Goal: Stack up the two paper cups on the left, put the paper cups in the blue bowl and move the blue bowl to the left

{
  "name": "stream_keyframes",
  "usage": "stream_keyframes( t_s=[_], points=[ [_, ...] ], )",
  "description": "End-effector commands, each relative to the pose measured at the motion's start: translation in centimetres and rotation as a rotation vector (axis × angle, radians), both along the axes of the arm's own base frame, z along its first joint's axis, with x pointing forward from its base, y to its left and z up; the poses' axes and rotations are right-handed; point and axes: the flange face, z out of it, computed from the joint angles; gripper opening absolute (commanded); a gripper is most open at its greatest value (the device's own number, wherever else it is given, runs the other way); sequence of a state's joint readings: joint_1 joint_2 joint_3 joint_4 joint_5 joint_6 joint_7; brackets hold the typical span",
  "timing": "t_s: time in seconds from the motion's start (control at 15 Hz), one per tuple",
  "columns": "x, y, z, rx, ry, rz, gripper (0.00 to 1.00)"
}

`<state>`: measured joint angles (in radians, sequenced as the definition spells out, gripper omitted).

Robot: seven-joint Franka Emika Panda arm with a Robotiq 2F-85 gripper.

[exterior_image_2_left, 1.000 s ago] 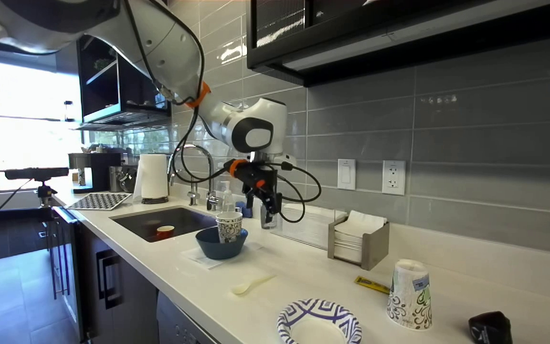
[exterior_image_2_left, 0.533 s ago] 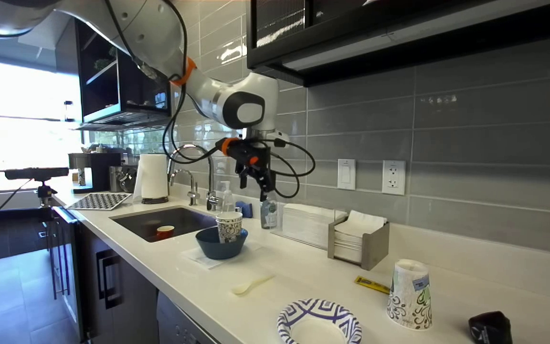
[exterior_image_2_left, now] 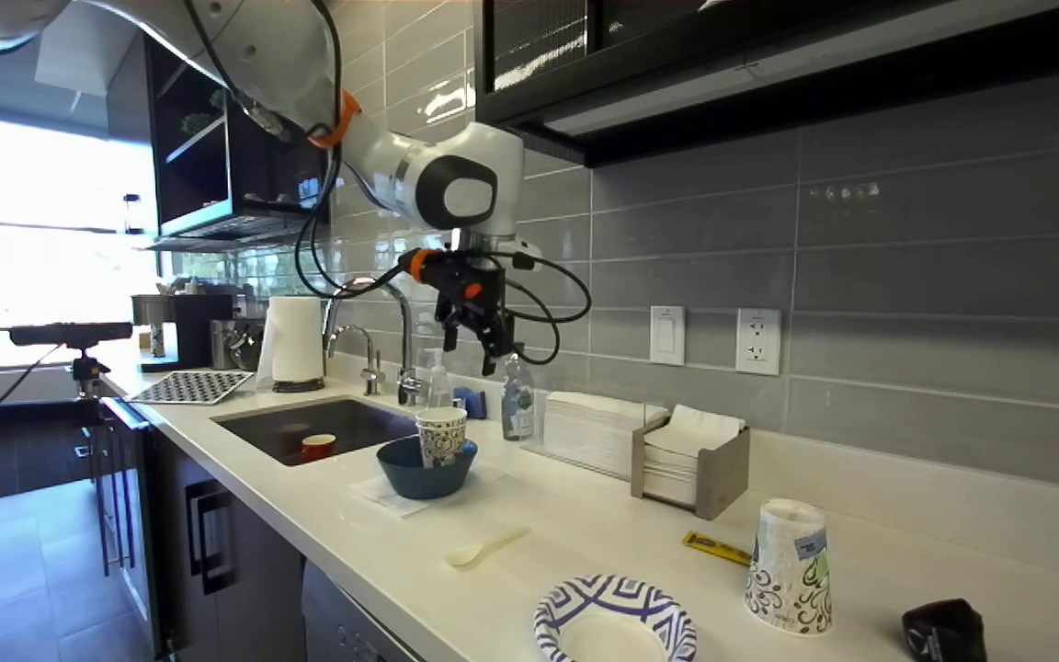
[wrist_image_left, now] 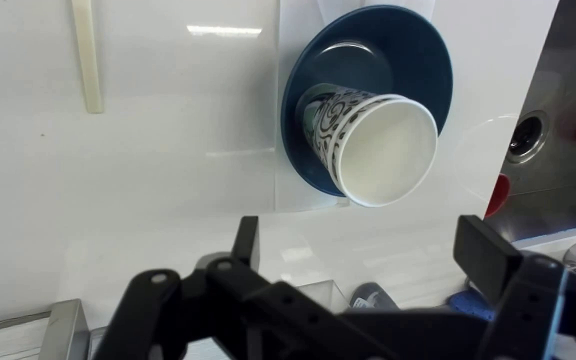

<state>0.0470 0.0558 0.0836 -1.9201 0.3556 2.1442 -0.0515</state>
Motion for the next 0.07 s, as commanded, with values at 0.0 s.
stream_keyframes(
  t_s=[0.0],
  points=[
    [0.01,0.0,0.08,0.0,0.001,0.0,1.0]
  ],
)
